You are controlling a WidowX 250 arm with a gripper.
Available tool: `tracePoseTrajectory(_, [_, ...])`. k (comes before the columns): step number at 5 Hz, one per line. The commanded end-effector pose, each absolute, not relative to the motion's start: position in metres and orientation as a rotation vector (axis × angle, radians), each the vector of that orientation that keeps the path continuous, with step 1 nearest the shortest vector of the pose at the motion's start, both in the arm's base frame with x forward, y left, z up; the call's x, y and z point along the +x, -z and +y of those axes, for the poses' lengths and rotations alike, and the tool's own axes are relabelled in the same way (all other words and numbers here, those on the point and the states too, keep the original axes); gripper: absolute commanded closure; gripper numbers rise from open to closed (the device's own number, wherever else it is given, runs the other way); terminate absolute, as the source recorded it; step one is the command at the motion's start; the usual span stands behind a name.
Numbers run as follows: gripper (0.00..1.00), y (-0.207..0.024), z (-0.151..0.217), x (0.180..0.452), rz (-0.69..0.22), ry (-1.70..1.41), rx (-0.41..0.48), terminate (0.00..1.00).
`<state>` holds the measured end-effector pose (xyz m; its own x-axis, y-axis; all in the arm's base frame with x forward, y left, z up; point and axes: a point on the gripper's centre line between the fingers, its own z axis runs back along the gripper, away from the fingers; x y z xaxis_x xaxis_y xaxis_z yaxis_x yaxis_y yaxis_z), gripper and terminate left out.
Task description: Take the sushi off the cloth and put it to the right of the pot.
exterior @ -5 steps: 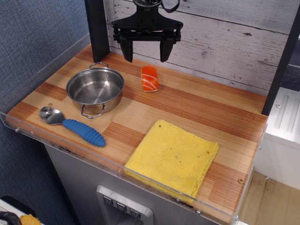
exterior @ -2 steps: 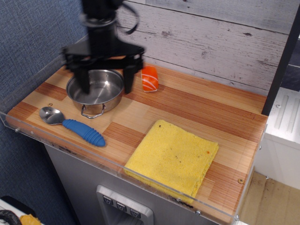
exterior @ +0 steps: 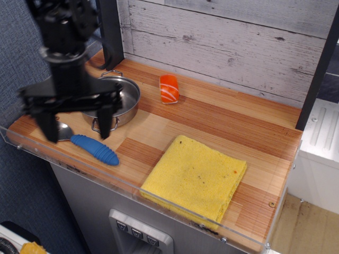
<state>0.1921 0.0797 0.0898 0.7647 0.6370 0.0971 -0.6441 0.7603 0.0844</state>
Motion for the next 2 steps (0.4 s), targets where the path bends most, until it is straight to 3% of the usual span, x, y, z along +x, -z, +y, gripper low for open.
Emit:
tracePoseTrajectory(1, [0.00,-0.0987,0.0767,0.1805,-0.084,-0.712,0.136,0.00])
tracePoseTrajectory(2, [0.00,-0.0987,0.0767,0.1805,-0.084,-0.712,0.136,1.00])
